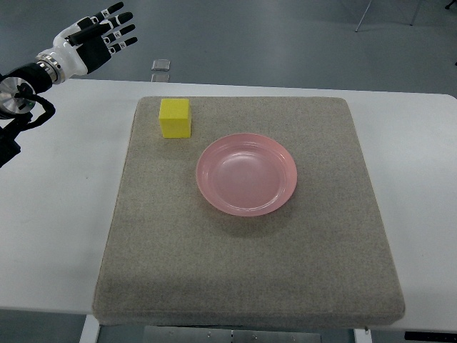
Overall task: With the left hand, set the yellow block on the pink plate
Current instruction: 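Move the left hand toward the yellow cube, fingers open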
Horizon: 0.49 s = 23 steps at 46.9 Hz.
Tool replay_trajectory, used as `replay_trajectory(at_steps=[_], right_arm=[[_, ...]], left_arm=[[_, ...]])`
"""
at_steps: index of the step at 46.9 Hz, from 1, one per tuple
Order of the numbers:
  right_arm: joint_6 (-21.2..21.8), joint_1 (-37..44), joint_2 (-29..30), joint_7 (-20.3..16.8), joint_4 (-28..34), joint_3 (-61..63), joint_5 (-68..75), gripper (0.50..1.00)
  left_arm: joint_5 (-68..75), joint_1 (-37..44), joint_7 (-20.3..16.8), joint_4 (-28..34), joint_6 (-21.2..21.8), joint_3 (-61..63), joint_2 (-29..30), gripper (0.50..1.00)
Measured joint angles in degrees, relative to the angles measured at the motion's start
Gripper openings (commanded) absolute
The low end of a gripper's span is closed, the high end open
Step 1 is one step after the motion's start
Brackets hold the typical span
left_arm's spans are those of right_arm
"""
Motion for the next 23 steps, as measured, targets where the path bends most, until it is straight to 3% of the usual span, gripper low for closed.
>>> replay_trajectory(at_steps=[10,23], right_arm=[[0.0,0.01,0.0,0.01,0.0,0.0,0.0,0.924],[0.0,0.01,0.0,0.0,0.01,0.0,-0.01,0.924]], left_arm=[[4.25,-0.2,-0.58,0.89,-0.7,0.39,-0.24,0.994],[38.96,-2.55,-2.98,-3.26,-0.82,0.35,0.24,0.994]])
